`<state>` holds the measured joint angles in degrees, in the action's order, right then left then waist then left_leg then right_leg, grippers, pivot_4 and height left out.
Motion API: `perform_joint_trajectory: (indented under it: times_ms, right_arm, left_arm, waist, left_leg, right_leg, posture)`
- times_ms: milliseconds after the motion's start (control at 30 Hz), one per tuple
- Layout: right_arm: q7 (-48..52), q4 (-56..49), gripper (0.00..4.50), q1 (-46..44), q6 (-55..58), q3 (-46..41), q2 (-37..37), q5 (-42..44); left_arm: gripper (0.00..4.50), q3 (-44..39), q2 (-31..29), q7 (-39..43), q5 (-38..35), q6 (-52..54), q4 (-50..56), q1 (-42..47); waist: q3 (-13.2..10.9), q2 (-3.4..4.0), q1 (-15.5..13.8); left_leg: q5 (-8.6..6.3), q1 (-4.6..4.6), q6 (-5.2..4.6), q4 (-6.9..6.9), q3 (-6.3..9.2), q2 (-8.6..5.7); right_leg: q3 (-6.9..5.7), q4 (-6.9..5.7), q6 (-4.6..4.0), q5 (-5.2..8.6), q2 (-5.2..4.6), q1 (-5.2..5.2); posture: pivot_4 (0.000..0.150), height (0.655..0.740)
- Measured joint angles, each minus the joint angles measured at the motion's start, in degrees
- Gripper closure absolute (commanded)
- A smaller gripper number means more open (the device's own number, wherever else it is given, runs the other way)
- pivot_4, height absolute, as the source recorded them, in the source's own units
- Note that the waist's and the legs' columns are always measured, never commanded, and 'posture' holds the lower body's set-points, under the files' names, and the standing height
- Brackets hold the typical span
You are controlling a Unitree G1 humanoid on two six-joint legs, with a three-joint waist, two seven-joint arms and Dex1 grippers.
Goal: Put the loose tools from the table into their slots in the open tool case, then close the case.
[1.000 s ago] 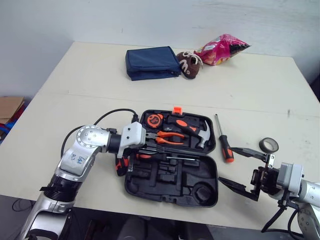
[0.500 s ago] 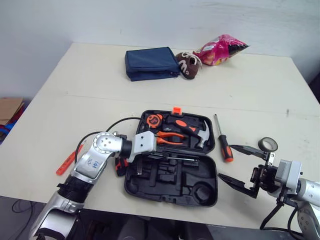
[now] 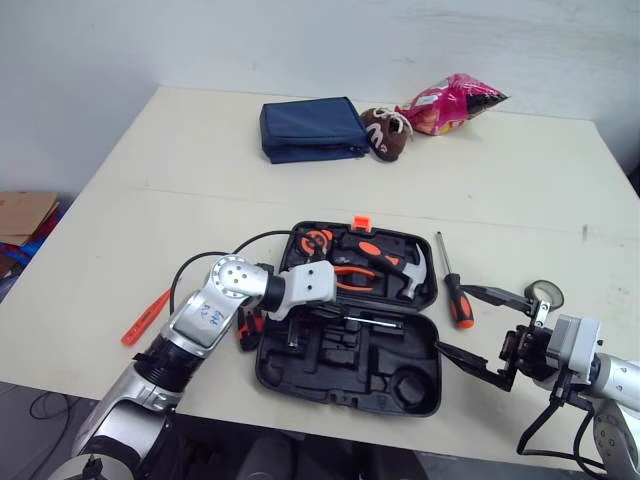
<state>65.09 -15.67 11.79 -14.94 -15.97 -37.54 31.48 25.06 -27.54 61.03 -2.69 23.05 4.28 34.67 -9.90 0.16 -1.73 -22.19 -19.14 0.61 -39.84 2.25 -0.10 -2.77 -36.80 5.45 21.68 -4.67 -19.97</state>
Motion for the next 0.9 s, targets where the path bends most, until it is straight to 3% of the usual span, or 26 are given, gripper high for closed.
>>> perform_joint_trajectory:
  times_ms: [433, 600, 767, 900]
  right_arm:
    - [-1.16, 0.02, 0.0, -1.67, 0.03, 1.79, 0.13, -0.61]
    - [-2.05, 0.01, 0.0, -1.38, 0.38, 1.56, 0.12, -0.46]
    - [-1.69, 0.23, 0.0, 3.24, 1.38, -5.16, -1.49, 1.77]
    - [-0.83, 4.03, 0.0, 8.41, 0.76, -12.71, -2.17, 2.07]
  left_arm:
    - [4.45, 2.81, 0.92, 0.41, 2.11, 0.98, 1.11, 2.41]
    - [4.45, -0.3, 1.94, 3.11, -2.72, -7.97, -0.97, -0.34]
    - [4.45, -10.8, -1.2, 6.96, -11.48, -13.2, -0.51, -0.44]
    - [3.24, -20.7, -7.24, 7.4, -17.61, -10.5, 0.18, -2.48]
  waist:
    - [0.04, 0.07, 0.18]
    - [-0.13, 0.12, 0.3]
    - [-0.16, 0.17, 0.34]
    - [-0.17, 0.19, 0.46]
  left_leg:
    - [0.0, 0.0, 0.0, 0.01, 0.39, -0.02]
    - [0.01, -0.15, 0.01, 0.02, 0.39, 0.0]
    - [0.01, -0.12, 0.02, 0.08, 0.38, 0.0]
    - [0.01, -0.03, 0.01, 0.15, 0.37, 0.0]
  right_leg:
    - [-0.08, 0.35, 0.05, -0.03, 0.08, 0.31]
    - [-0.1, 0.32, 0.05, -0.03, 0.09, 0.12]
    - [-0.11, 0.33, 0.05, -0.03, 0.08, 0.14]
    - [-0.1, 0.39, 0.05, -0.03, 0.06, 0.21]
  posture:
    - [0.15, 0.74]
    - [0.15, 0.74]
    - [0.15, 0.74]
    - [0.15, 0.74]
